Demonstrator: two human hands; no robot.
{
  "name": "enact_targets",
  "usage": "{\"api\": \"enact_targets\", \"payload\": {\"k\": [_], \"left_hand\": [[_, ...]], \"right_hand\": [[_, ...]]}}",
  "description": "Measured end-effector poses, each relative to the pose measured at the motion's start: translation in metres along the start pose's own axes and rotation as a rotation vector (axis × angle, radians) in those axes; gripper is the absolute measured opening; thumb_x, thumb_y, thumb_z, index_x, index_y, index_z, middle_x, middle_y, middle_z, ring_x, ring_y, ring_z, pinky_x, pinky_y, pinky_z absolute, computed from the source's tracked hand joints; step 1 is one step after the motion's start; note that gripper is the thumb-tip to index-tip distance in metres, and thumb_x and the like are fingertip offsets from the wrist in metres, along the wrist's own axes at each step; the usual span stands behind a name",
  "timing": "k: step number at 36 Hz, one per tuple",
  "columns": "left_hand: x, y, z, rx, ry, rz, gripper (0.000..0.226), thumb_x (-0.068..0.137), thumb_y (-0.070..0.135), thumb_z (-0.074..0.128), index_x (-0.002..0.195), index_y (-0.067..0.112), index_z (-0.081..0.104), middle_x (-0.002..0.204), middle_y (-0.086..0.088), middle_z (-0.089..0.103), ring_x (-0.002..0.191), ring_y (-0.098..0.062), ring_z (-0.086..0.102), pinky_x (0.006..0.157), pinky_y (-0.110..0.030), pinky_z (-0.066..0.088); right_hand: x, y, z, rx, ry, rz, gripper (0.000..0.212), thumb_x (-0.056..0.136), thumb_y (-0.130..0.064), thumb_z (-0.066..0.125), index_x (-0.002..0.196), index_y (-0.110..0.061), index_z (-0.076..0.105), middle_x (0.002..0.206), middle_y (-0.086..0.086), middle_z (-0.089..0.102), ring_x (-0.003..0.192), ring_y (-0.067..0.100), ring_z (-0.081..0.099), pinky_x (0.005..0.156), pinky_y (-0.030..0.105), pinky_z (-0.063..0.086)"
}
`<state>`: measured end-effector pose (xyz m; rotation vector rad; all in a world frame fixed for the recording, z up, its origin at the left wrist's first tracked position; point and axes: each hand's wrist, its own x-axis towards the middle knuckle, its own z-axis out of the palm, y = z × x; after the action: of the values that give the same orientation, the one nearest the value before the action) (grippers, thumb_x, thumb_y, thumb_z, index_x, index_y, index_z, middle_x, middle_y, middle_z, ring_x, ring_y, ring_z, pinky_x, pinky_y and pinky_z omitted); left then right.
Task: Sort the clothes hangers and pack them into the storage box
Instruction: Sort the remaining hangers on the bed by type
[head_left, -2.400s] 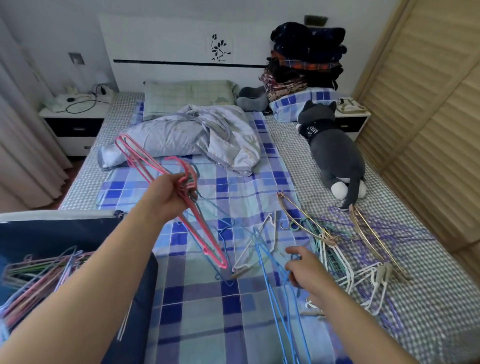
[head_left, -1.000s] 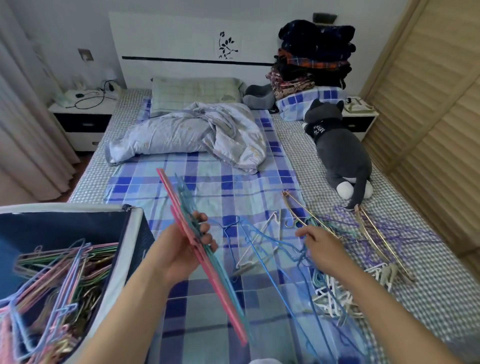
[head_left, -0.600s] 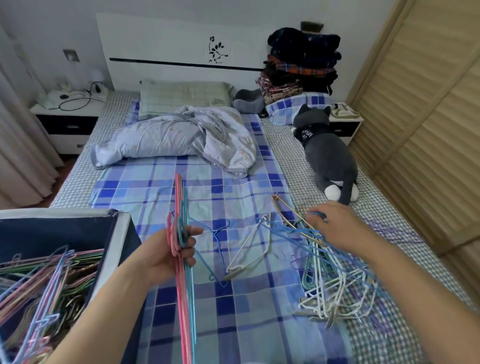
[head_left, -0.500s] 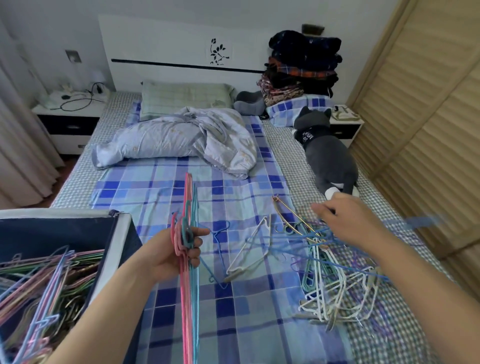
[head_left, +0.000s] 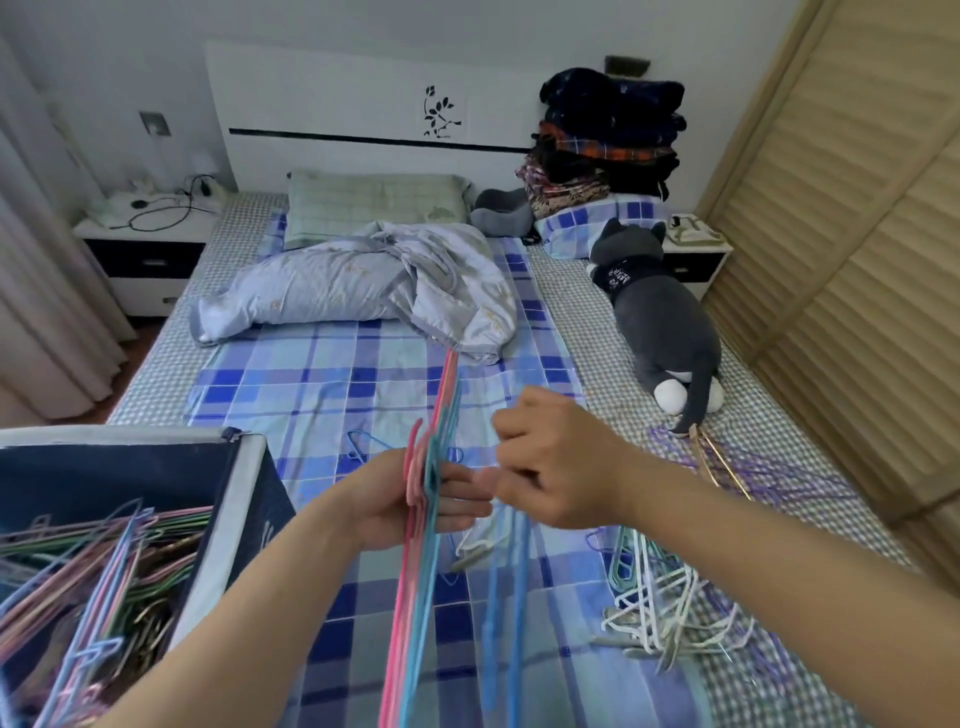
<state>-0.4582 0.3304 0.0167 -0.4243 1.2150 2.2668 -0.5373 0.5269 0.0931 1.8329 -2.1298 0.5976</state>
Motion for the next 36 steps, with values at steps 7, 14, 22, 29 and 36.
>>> {"api": "enact_targets", "payload": {"k": [7, 14, 22, 29, 36], "left_hand": [[-0.002, -0.025, 0.023, -0.146, -0.059, 0.116, 0.022, 0.081, 0.015, 0.066, 0.098, 0.001, 0.069, 0.093, -0.014, 0.069, 0.088, -0.024, 0.068, 0.079, -0.037, 0.058], [0.002, -0.042, 0.008, -0.376, -0.065, 0.073, 0.031, 0.099, 0.035, 0.061, 0.103, 0.005, 0.065, 0.091, -0.012, 0.059, 0.076, -0.026, 0.059, 0.075, -0.038, 0.053], [-0.002, -0.07, -0.017, -0.617, 0.137, 0.189, 0.033, 0.101, 0.008, 0.043, 0.093, -0.002, 0.073, 0.116, -0.019, 0.071, 0.105, -0.035, 0.071, 0.091, -0.049, 0.058], [0.02, -0.113, -0.02, -0.705, 0.334, 0.159, 0.035, 0.101, 0.015, 0.045, 0.088, -0.003, 0.071, 0.101, -0.021, 0.074, 0.091, -0.035, 0.075, 0.091, -0.045, 0.056], [0.01, -0.128, -0.013, -0.655, 0.253, 0.214, 0.082, 0.029, 0.054, 0.101, 0.084, 0.003, 0.068, 0.107, -0.021, 0.069, 0.102, -0.037, 0.066, 0.098, -0.048, 0.039]], "right_hand": [[0.029, -0.027, 0.035, 0.227, 0.135, 0.02, 0.06, 0.105, -0.04, 0.036, 0.06, -0.009, 0.062, 0.063, 0.004, 0.044, 0.06, 0.02, 0.034, 0.066, 0.034, 0.033], [0.023, -0.018, 0.043, 0.37, 0.403, 0.299, 0.034, 0.099, -0.032, 0.047, 0.089, -0.003, 0.064, 0.098, 0.005, 0.052, 0.094, 0.023, 0.053, 0.087, 0.033, 0.042], [-0.07, -0.018, 0.098, 0.84, 0.058, 1.152, 0.012, 0.102, -0.032, 0.055, 0.095, -0.026, 0.063, 0.09, -0.012, 0.063, 0.091, 0.009, 0.058, 0.084, 0.024, 0.043], [-0.104, -0.077, 0.154, 1.1, -0.638, 1.08, 0.029, 0.082, -0.032, 0.073, 0.108, -0.026, 0.061, 0.103, 0.002, 0.074, 0.098, 0.019, 0.071, 0.097, 0.041, 0.054], [-0.107, -0.073, 0.166, 1.216, -0.77, 1.067, 0.012, 0.098, -0.015, 0.061, 0.087, -0.016, 0.063, 0.076, -0.001, 0.071, 0.07, 0.012, 0.069, 0.071, 0.027, 0.058]]}}
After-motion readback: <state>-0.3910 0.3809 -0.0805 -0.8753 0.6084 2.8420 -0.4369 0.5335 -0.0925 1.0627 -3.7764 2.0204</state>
